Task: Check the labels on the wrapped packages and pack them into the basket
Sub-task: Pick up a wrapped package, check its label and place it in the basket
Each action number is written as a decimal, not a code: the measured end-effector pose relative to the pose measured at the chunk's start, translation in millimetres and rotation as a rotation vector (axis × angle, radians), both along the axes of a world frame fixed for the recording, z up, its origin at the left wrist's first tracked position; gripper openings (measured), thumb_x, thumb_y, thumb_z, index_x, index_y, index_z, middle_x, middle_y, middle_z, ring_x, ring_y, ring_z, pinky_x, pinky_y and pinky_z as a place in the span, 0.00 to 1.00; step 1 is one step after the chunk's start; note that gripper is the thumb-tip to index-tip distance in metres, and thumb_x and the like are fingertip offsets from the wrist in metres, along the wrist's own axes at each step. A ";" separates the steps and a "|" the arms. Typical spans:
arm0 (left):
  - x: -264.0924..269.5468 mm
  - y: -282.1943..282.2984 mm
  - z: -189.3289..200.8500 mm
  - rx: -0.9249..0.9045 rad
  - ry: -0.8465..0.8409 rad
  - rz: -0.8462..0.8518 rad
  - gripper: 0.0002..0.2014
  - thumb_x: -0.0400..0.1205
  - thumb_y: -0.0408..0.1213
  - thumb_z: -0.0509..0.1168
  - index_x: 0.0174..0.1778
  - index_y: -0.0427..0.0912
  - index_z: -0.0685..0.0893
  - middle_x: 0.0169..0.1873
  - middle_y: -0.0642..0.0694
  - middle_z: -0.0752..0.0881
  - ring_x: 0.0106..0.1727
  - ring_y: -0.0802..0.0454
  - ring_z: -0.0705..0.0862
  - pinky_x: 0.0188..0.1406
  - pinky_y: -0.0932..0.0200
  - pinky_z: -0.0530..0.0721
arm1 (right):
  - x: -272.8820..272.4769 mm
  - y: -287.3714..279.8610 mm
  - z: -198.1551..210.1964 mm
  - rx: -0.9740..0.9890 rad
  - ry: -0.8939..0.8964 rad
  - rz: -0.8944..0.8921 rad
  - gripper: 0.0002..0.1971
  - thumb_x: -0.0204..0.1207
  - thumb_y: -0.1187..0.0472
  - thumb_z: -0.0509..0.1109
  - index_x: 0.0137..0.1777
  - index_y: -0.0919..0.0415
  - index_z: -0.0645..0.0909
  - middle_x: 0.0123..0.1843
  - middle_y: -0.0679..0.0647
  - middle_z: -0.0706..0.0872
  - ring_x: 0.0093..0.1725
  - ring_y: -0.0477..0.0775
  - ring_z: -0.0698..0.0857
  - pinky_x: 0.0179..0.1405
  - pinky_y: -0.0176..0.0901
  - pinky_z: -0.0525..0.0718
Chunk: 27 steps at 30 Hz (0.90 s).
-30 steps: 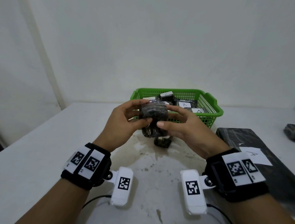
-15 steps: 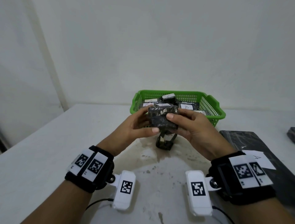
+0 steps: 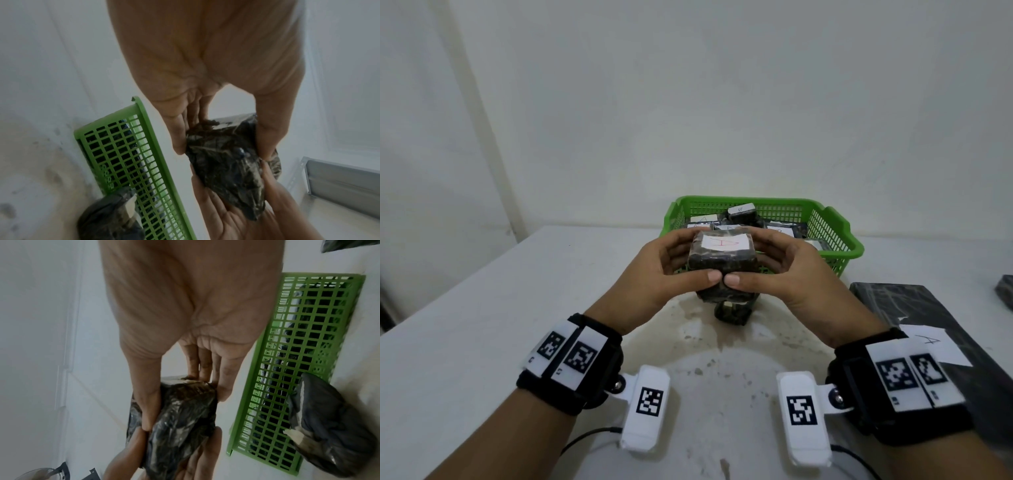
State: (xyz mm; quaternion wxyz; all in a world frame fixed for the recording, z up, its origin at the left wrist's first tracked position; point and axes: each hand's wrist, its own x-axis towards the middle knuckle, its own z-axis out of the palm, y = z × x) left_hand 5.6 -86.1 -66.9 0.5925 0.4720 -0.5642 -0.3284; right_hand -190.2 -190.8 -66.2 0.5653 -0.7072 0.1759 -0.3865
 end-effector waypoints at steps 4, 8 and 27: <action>1.4 2.4 1.8 0.002 -0.022 -0.042 0.38 0.70 0.36 0.79 0.77 0.44 0.75 0.69 0.47 0.86 0.71 0.51 0.84 0.65 0.57 0.85 | -0.7 0.7 1.0 0.010 0.010 0.042 0.40 0.55 0.58 0.87 0.73 0.53 0.83 0.68 0.47 0.92 0.69 0.45 0.89 0.65 0.42 0.88; 0.6 0.9 0.9 0.001 -0.037 -0.009 0.35 0.70 0.29 0.78 0.75 0.42 0.77 0.66 0.46 0.88 0.69 0.51 0.86 0.62 0.58 0.87 | -0.9 -0.9 -0.4 0.022 0.030 0.029 0.41 0.56 0.59 0.90 0.73 0.53 0.83 0.68 0.47 0.92 0.69 0.44 0.89 0.68 0.43 0.87; 0.1 -9.2 -3.7 0.058 0.060 0.162 0.17 0.83 0.32 0.70 0.68 0.40 0.86 0.61 0.42 0.90 0.60 0.40 0.90 0.60 0.44 0.89 | 8.0 5.1 -1.8 0.269 0.059 0.002 0.18 0.77 0.68 0.79 0.66 0.56 0.88 0.59 0.60 0.95 0.54 0.56 0.95 0.50 0.52 0.93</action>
